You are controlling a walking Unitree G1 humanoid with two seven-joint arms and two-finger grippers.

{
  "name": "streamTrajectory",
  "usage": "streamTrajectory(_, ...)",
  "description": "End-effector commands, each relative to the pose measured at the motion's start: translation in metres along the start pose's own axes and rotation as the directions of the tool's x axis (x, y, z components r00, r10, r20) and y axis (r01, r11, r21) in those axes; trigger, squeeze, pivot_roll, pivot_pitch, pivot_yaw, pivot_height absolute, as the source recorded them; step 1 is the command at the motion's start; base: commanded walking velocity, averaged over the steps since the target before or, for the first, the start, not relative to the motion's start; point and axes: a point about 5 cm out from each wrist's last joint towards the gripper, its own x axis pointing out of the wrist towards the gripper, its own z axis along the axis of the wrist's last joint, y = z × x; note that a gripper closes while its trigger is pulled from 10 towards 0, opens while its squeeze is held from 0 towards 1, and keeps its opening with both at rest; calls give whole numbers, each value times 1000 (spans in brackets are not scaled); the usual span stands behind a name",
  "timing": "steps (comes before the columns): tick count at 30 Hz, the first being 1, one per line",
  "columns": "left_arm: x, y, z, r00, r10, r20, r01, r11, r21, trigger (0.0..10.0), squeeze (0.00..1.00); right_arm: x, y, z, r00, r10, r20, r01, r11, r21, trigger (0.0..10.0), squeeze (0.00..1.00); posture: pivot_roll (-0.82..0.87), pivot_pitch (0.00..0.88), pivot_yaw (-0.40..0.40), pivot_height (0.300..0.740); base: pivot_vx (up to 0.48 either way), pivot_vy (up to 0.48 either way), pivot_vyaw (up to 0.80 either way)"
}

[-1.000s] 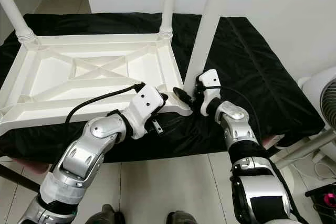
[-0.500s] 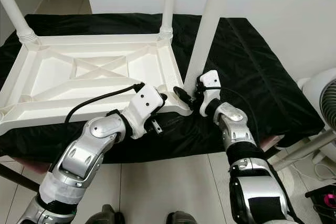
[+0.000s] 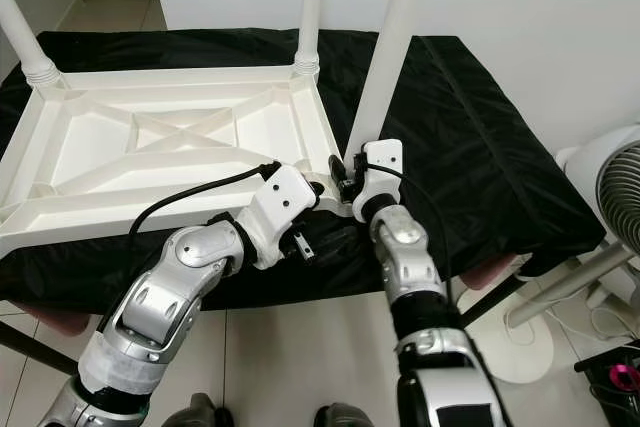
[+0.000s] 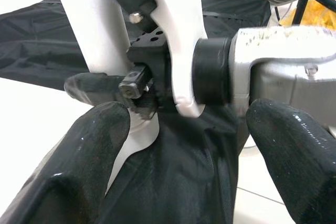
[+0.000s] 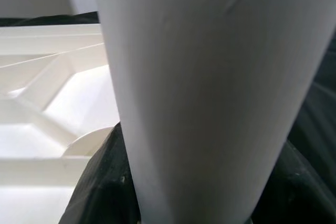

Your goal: Building children table

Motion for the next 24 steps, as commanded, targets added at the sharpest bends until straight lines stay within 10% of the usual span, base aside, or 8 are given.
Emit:
streamTrajectory(1, -1, 1, 0, 998, 66, -3, -66, 998, 1, 10000, 0, -9, -6, -22, 988, -115, -99, 117, 993, 18, 10000, 0, -66, 30, -37, 740, 0, 0, 0)
streamTrajectory(18, -1, 5, -2, 997, 80, -7, -80, 997, 5, 10000, 0, -27, 8, -16, 957, -284, -59, 286, 957, 35, 10000, 0, -71, 20, -40, 740, 0, 0, 0)
streamTrajectory(19, -1, 5, -2, 997, 82, -7, -82, 997, 6, 10000, 0, -29, 8, -12, 963, -266, -30, 268, 962, 49, 10000, 1000, -71, 20, -40, 740, 0, 0, 0)
streamTrajectory(24, -1, 6, -2, 996, 87, -9, -87, 996, 7, 10000, 0, -32, -1, 0, 973, -223, 50, 222, 975, 35, 10000, 1000, -69, 20, -41, 740, 0, 0, 0)
